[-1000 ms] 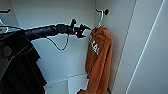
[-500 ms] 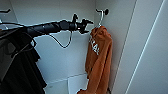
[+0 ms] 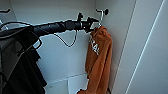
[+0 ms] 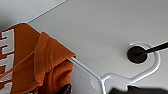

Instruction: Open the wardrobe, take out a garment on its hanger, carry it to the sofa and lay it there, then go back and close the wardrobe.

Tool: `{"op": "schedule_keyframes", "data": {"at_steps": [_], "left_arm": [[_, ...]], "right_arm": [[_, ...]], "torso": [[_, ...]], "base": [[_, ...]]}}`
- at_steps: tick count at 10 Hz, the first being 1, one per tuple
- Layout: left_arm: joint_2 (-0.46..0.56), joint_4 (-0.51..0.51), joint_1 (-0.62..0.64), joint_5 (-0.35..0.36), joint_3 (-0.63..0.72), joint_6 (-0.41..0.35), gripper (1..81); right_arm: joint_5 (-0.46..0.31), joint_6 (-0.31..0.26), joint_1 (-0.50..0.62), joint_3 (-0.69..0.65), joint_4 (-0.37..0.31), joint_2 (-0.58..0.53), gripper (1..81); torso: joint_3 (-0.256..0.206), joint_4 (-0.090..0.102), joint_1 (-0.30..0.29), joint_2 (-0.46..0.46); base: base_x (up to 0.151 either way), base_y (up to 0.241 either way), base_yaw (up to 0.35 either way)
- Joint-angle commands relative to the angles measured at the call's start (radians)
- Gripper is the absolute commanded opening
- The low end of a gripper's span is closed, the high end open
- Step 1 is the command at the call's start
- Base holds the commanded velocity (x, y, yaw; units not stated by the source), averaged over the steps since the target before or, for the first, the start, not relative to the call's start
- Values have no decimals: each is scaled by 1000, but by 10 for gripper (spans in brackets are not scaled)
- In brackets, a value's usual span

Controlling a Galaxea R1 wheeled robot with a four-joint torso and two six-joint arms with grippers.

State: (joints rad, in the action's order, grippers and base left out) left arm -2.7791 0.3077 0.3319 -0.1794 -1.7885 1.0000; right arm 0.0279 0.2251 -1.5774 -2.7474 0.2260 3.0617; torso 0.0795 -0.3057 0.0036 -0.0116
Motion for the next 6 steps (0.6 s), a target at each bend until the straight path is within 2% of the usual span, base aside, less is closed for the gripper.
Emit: {"op": "schedule_keyframes", "data": {"at_steps": [1, 6], "left_arm": [[-31, -78, 192, 23, -8, 0, 811], [-114, -139, 181, 23, -72, 0, 811]], "right_arm": [[-59, 0, 32, -6, -2, 4, 811], [-59, 0, 27, -7, -2, 7, 811]], "torso": [[0, 0, 0, 0], [0, 0, 0, 0]], "base": [[0, 0, 0], [0, 0, 0]]}}
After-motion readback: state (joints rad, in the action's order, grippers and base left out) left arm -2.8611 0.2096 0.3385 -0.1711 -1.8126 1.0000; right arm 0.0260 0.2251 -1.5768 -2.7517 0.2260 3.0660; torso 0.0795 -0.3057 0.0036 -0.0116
